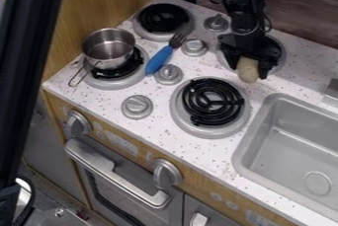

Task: Move the white thing to the upper right burner

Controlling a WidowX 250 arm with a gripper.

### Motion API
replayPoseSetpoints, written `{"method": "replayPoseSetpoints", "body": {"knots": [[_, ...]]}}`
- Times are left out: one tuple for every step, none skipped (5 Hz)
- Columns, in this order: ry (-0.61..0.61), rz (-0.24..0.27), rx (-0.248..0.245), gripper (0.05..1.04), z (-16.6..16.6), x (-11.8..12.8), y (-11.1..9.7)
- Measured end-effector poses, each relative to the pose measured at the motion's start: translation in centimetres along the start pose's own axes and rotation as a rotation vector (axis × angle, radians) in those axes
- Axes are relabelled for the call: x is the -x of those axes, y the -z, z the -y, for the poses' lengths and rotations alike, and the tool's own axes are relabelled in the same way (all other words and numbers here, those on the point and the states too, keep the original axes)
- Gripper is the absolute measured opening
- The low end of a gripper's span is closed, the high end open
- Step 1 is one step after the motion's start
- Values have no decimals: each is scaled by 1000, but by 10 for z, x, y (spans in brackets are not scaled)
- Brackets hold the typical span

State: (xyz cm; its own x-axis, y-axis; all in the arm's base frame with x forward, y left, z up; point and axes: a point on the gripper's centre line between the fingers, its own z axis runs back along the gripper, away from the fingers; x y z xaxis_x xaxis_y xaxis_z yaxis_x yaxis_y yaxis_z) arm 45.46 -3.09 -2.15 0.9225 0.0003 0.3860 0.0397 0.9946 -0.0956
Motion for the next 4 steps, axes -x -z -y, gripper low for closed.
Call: {"method": "replayPoseSetpoints", "body": {"knots": [[3,24,-30,885,-4,-19,10],[-1,39,-62,885,-9,-38,19],[-35,62,-88,885,-14,-51,23],[-77,57,-77,885,-20,-52,27]]}}
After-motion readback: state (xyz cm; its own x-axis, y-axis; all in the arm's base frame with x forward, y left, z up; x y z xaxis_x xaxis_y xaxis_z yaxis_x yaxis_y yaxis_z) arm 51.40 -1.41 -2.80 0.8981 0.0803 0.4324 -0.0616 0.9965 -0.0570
